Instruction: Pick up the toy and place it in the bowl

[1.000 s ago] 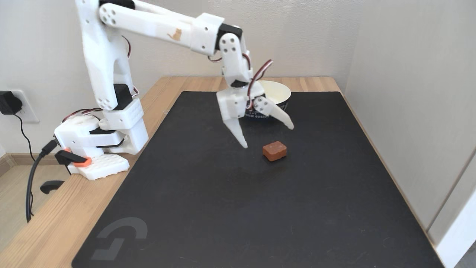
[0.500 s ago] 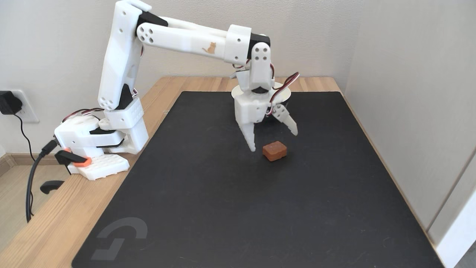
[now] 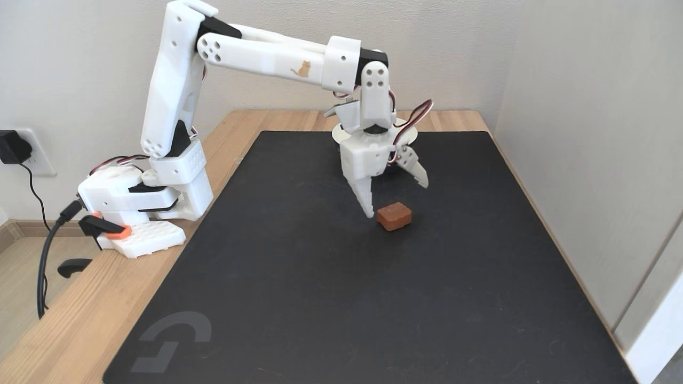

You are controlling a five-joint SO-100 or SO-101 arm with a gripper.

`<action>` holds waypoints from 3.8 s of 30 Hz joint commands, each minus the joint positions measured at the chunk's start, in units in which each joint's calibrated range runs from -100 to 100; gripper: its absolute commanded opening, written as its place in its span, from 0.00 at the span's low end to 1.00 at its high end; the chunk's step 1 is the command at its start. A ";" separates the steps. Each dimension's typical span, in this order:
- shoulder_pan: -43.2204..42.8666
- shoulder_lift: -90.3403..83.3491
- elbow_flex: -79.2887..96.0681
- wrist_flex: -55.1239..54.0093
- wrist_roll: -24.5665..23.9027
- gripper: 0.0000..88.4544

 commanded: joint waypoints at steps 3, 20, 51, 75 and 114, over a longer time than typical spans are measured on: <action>1.50 3.33 -2.69 -2.36 0.28 0.48; 1.41 11.08 -4.05 -5.83 -0.09 0.03; -27.11 -29.85 29.57 -31.82 -17.36 0.03; -29.70 -33.94 43.54 -44.69 -22.79 0.23; 1.41 -125.64 114.75 -21.41 -18.62 0.03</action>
